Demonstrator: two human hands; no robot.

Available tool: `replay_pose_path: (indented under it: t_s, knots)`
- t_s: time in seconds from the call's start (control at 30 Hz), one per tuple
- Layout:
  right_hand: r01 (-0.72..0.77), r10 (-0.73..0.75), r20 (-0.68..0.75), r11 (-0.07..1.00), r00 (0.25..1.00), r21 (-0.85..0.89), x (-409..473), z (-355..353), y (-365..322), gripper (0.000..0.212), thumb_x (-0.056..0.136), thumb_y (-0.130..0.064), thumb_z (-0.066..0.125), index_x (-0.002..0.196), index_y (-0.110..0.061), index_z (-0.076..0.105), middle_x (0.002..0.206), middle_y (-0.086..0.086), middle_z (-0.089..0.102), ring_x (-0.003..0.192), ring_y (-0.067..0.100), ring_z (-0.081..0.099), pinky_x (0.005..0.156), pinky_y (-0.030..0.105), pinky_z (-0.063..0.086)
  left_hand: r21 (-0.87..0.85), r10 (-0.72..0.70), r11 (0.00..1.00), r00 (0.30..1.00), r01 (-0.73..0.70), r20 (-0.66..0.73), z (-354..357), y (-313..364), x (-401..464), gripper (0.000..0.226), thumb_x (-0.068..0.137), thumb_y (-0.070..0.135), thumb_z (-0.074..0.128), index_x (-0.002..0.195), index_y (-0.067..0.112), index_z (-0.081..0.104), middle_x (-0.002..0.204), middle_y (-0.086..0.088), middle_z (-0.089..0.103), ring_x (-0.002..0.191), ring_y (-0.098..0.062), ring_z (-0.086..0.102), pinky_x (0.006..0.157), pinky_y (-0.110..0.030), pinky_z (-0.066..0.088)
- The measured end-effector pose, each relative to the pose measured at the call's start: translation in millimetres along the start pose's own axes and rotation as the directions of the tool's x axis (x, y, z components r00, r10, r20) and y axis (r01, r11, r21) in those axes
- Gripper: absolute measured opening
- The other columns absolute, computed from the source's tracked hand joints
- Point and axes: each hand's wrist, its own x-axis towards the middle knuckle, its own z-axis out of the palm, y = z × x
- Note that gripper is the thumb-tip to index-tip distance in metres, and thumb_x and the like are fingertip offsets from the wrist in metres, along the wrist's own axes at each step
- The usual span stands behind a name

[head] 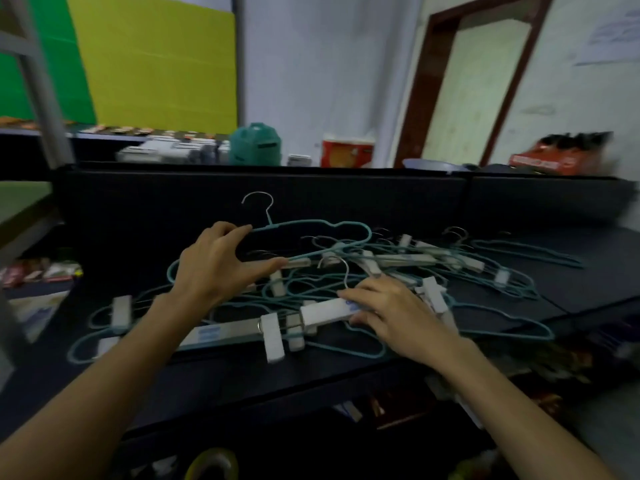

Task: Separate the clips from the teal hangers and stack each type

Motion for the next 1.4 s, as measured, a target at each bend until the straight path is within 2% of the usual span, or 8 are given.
replay_pose_path:
  t_s: [0.23, 0.43, 0.57, 0.7, 0.8, 0.97, 1.1, 1.4]
  knots:
    - [-0.216, 0.213, -0.053, 0.974, 0.976, -0.062, -77.7, -31.2, 60.5, 0.041, 0.090, -0.025, 0.061, 0.130, -0.023, 0.054, 0.114, -0.003, 0.060, 0.105, 0.018, 0.052, 0.094, 0.030, 0.037, -0.028, 0.129, 0.991, 0.986, -0.127, 0.109, 40.1, 89.1, 16.3, 0.096, 0.063, 0.084, 0.045, 0.133, 0.018, 0.051, 0.131, -0.001, 0.051, 0.114, -0.023, 0.052, 0.079, -0.041, 0.053]
    - [-0.339, 0.333, -0.070, 0.936, 0.940, -0.100, -144.2, -58.0, 130.6, 0.042, 0.092, -0.026, 0.058, 0.134, -0.025, 0.050, 0.114, -0.004, 0.057, 0.104, 0.017, 0.049, 0.090, 0.024, 0.033, -0.051, 0.220, 0.975, 0.971, -0.216, 0.097, 78.0, 174.2, 26.1, 0.094, 0.066, 0.084, 0.047, 0.132, 0.017, 0.052, 0.132, -0.002, 0.051, 0.113, -0.022, 0.054, 0.079, -0.040, 0.053]
    - [-0.395, 0.384, -0.109, 0.912, 0.917, -0.107, -191.3, -82.7, 183.8, 0.042, 0.091, -0.026, 0.060, 0.132, -0.022, 0.053, 0.112, -0.003, 0.058, 0.102, 0.018, 0.050, 0.086, 0.021, 0.031, -0.080, 0.261, 0.964, 0.959, -0.253, 0.110, 105.4, 240.1, 34.0, 0.097, 0.065, 0.085, 0.045, 0.135, 0.018, 0.048, 0.133, -0.003, 0.050, 0.115, -0.024, 0.051, 0.083, -0.040, 0.050]
    - [-0.444, 0.428, -0.143, 0.890, 0.892, -0.105, -240.8, -100.3, 234.2, 0.041, 0.091, -0.026, 0.059, 0.132, -0.022, 0.053, 0.109, -0.003, 0.057, 0.099, 0.018, 0.049, 0.081, 0.020, 0.028, -0.078, 0.296, 0.954, 0.949, -0.289, 0.110, 137.9, 304.5, 41.1, 0.106, 0.058, 0.093, 0.031, 0.133, 0.021, 0.050, 0.128, 0.001, 0.051, 0.109, -0.022, 0.053, 0.075, -0.037, 0.051]
    - [-0.458, 0.441, -0.146, 0.881, 0.886, -0.116, -269.2, -110.1, 266.6, 0.040, 0.090, -0.025, 0.060, 0.130, -0.020, 0.055, 0.107, -0.001, 0.059, 0.098, 0.021, 0.051, 0.082, 0.023, 0.031, -0.090, 0.335, 0.941, 0.937, -0.327, 0.095, 161.2, 344.0, 45.9, 0.105, 0.057, 0.091, 0.032, 0.132, 0.020, 0.052, 0.125, 0.001, 0.053, 0.106, -0.022, 0.055, 0.073, -0.036, 0.052]
    - [-0.498, 0.478, -0.164, 0.860, 0.863, -0.111, -297.8, -118.8, 306.3, 0.041, 0.091, -0.026, 0.059, 0.131, -0.021, 0.053, 0.112, -0.003, 0.057, 0.104, 0.018, 0.049, 0.088, 0.020, 0.026, -0.159, 0.371, 0.924, 0.915, -0.347, 0.160, 198.5, 397.0, 59.2, 0.102, 0.062, 0.088, 0.044, 0.133, 0.016, 0.051, 0.133, -0.004, 0.050, 0.116, -0.025, 0.050, 0.089, -0.040, 0.047]
    - [-0.536, 0.520, -0.152, 0.839, 0.840, -0.092, -316.1, -115.0, 338.5, 0.043, 0.092, -0.029, 0.055, 0.135, -0.024, 0.048, 0.114, -0.005, 0.055, 0.106, 0.015, 0.046, 0.087, 0.017, 0.024, -0.185, 0.427, 0.901, 0.879, -0.393, 0.213, 232.8, 434.9, 75.9, 0.100, 0.063, 0.089, 0.041, 0.135, 0.020, 0.047, 0.135, -0.002, 0.050, 0.118, -0.025, 0.050, 0.091, -0.041, 0.046]
    - [-0.588, 0.555, -0.213, 0.796, 0.804, -0.145, -332.3, -139.1, 443.1, 0.042, 0.086, -0.023, 0.065, 0.127, -0.021, 0.057, 0.105, -0.004, 0.059, 0.091, 0.010, 0.048, 0.082, 0.029, 0.040, -0.291, 0.513, 0.848, 0.825, -0.443, 0.240, 310.1, 510.1, 148.4, 0.091, 0.065, 0.086, 0.034, 0.135, 0.027, 0.044, 0.131, -0.003, 0.054, 0.114, -0.024, 0.054, 0.092, -0.038, 0.045]
